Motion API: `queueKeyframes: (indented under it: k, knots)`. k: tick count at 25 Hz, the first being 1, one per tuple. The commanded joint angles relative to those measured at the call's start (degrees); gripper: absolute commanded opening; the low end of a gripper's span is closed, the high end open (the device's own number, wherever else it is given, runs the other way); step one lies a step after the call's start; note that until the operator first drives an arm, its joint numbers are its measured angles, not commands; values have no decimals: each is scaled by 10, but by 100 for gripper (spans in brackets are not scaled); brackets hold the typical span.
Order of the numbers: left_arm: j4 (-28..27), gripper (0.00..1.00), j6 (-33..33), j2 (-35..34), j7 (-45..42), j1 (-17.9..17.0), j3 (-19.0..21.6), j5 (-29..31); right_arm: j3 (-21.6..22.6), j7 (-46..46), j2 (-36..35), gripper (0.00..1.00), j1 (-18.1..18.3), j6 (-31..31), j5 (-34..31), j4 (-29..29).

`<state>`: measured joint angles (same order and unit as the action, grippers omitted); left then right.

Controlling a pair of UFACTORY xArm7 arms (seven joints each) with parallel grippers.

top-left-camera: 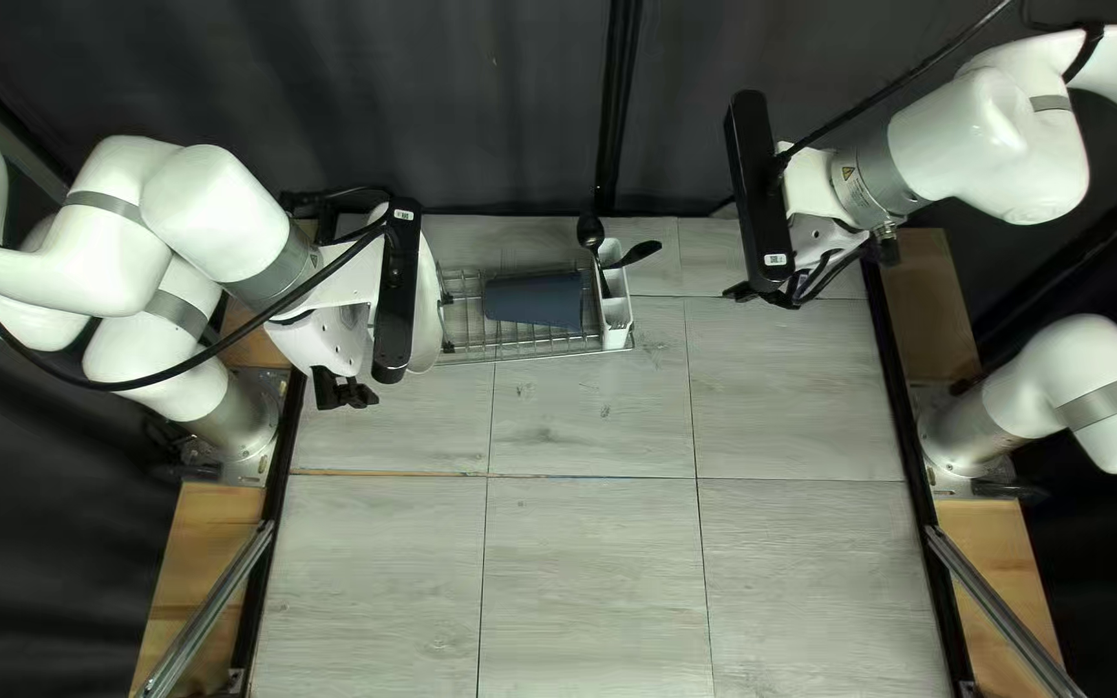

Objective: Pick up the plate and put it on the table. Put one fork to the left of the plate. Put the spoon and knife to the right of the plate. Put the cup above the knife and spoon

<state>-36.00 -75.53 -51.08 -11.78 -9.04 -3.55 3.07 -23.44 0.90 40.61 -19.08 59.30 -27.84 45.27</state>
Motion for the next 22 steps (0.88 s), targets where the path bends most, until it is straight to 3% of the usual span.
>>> queueKeyframes:
  k: [1, 8, 22]
  knots:
    - [0, 100, 0, 0, 0, 0, 0, 0, 20, -13, 62, 100, 33, 62, -2, -19]
    - [0, 100, 0, 0, 0, 0, 0, 0, 47, -33, 102, 100, 56, 124, 6, -25]
    - [0, 100, 0, 0, 0, 0, 0, 0, 47, -33, 102, 100, 56, 124, 6, -25]
